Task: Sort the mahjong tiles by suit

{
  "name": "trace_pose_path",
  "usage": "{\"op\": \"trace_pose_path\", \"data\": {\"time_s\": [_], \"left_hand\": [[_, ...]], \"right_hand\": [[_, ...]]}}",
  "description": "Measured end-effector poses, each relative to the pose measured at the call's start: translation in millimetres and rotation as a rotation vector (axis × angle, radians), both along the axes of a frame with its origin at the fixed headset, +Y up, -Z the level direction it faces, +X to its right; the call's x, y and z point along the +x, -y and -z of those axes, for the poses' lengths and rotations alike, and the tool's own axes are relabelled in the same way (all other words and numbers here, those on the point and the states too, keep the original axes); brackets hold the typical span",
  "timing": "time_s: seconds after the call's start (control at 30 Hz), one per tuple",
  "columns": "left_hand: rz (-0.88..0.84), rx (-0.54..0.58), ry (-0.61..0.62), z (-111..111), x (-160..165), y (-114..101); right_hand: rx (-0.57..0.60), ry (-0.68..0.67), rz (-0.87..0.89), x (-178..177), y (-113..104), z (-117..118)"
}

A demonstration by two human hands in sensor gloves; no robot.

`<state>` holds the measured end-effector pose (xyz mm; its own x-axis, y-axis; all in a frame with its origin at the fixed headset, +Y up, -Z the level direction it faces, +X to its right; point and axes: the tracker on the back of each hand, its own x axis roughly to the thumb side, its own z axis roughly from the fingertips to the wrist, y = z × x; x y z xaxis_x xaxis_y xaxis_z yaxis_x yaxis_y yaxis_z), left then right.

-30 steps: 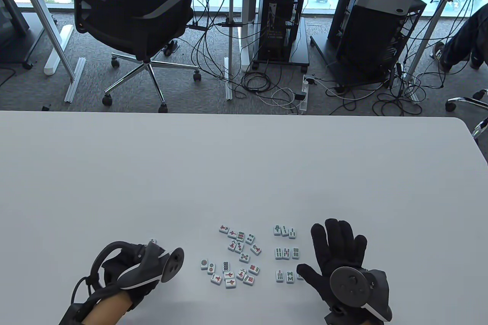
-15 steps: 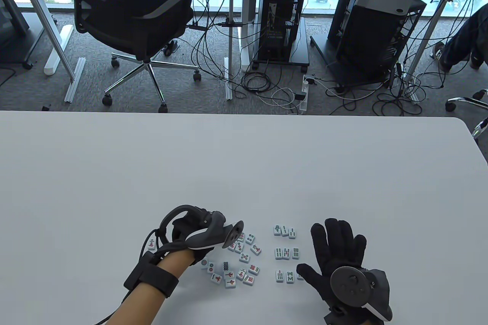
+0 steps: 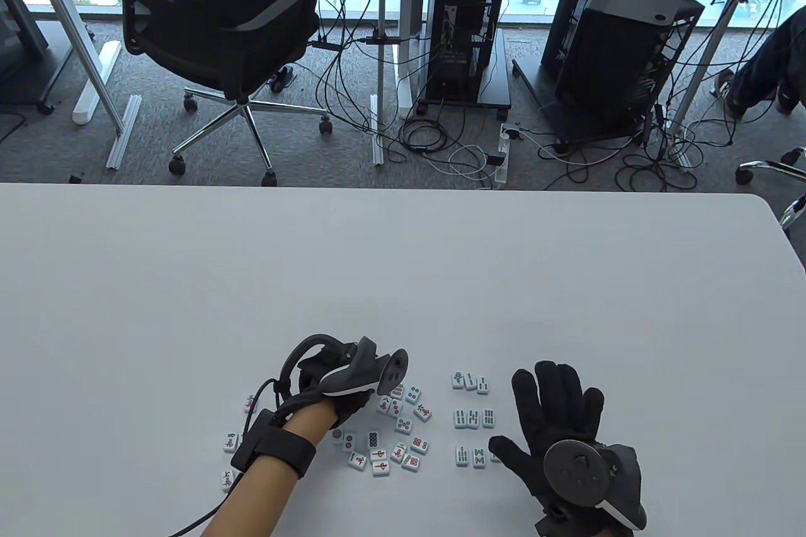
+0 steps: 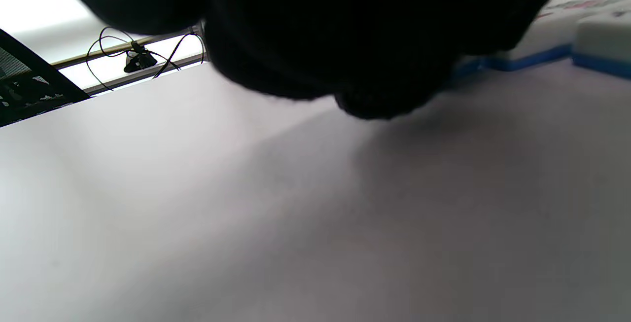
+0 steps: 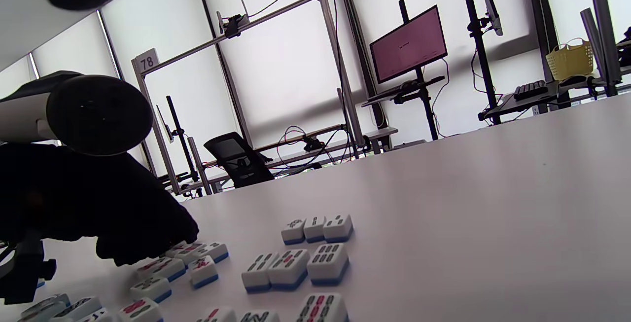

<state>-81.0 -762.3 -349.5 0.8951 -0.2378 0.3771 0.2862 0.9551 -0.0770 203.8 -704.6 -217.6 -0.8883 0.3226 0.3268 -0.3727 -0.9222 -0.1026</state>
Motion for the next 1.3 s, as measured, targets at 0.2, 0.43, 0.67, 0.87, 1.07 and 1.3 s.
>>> {"op": "trace_pose_path", "data": {"time_s": [0.2, 0.43, 0.67, 0.87, 1.07, 1.3], "left_hand": [[0.053, -0.114, -0.138, 1.7, -10.7, -2.6], [0.101, 0.012, -0.068, -1.5, -11.7, -20.9], [0.185, -0.021, 0.03, -8.2, -0.5, -7.5], [0.206, -0.019, 0.049, -8.1, 2.5, 5.1], [0.168, -0.05, 0.029, -8.3, -4.3, 2.5], [0.069, -0.03, 0.012, -36.4, -37.8, -34.9]], "right_hand": [[-0.003, 0.002, 0.003, 0.3, -0.1, 0.4], [-0.004, -0.003, 0.005, -0.3, 0.1, 0.5], [-0.004, -0.002, 0.0, -0.6, 0.4, 0.5], [-0.002, -0.004, 0.002, -0.9, 0.3, 0.4], [0.001, -0.008, 0.011, -1.1, 0.6, 0.4], [0.018, 0.008, 0.02, 1.7, -1.7, -0.8]]}}
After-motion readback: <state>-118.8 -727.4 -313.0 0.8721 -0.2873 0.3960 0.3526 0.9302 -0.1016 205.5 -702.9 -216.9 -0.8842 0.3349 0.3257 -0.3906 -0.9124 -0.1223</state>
